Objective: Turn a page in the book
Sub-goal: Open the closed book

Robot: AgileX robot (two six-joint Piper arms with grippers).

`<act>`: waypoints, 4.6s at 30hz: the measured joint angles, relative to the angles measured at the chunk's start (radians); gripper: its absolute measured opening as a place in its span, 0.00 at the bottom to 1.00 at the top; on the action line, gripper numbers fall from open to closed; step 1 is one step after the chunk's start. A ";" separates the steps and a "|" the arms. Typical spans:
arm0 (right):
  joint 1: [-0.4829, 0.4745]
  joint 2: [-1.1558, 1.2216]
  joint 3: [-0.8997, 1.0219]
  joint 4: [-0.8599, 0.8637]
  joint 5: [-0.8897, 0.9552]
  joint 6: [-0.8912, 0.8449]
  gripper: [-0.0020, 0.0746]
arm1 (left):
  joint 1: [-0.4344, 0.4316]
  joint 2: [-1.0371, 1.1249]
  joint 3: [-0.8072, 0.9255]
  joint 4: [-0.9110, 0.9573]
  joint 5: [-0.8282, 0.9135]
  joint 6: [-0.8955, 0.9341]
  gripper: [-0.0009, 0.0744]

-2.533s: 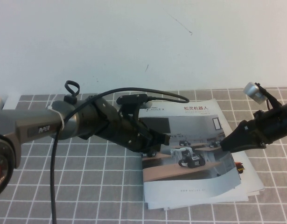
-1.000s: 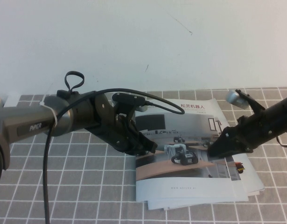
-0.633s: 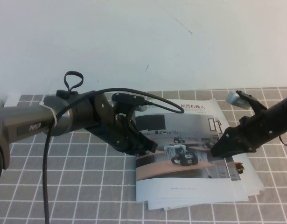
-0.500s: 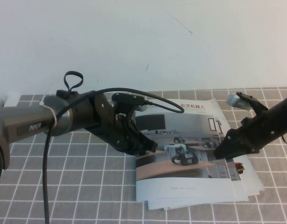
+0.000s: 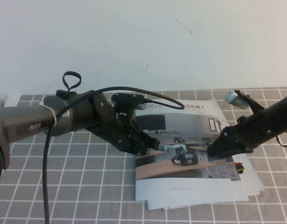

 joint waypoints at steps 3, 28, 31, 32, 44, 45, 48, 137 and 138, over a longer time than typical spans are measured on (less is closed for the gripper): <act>0.004 0.001 0.000 0.055 0.009 -0.024 0.49 | 0.000 0.000 0.000 -0.022 0.000 0.017 0.01; -0.038 0.001 0.000 0.097 0.063 -0.059 0.48 | 0.070 -0.010 0.000 -0.072 0.063 0.067 0.01; -0.038 0.001 0.000 0.095 0.063 -0.058 0.48 | 0.070 0.018 0.000 -0.073 0.061 0.066 0.01; -0.038 0.001 0.000 0.090 0.063 -0.055 0.48 | 0.070 0.020 0.000 -0.073 0.061 0.066 0.01; -0.038 0.001 0.000 -0.052 0.012 0.100 0.48 | 0.070 0.028 0.000 -0.080 0.060 0.064 0.01; -0.038 0.001 0.000 -0.052 0.012 0.101 0.48 | 0.070 0.028 0.000 -0.083 0.059 0.064 0.01; -0.024 0.001 0.000 -0.053 0.010 0.103 0.48 | 0.070 0.029 0.000 -0.089 0.057 0.064 0.01; 0.123 0.001 0.000 0.709 0.188 -0.185 0.46 | -0.587 -0.292 0.359 -0.039 -0.572 0.927 0.01; 0.123 0.001 0.000 0.709 0.188 -0.185 0.46 | -0.586 -0.282 0.359 -0.041 -0.586 0.929 0.01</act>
